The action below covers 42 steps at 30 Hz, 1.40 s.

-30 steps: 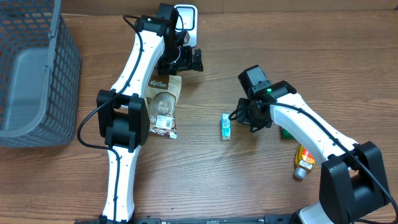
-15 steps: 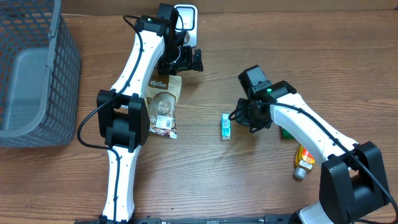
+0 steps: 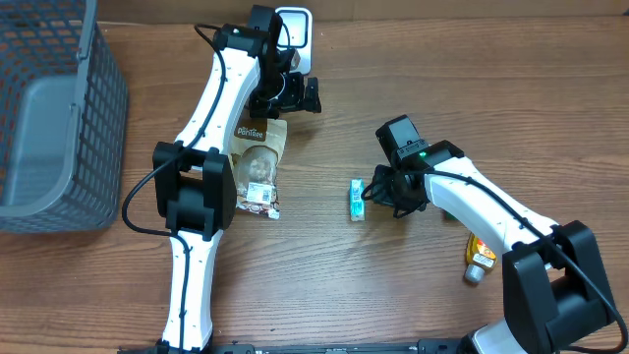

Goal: Scan the item barcode

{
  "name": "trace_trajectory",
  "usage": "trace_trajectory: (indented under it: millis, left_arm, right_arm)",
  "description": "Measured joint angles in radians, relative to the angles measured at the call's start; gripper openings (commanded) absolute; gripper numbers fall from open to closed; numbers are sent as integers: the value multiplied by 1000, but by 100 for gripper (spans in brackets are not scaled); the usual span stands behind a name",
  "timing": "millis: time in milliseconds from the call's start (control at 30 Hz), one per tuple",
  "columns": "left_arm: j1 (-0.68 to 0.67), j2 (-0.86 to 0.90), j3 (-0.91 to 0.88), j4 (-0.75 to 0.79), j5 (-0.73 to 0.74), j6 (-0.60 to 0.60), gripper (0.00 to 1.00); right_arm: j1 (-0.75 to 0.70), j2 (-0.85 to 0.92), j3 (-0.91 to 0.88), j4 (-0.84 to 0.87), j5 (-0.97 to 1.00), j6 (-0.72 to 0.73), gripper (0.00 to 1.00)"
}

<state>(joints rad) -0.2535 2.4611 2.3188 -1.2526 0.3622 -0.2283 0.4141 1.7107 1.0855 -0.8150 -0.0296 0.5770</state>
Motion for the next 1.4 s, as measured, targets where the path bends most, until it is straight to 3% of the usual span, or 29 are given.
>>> trace_trajectory:
  millis: [1400]
  left_arm:
    - [0, 0, 0, 0, 0, 0, 100]
  right_arm:
    - [0, 0, 0, 26, -42, 0, 16]
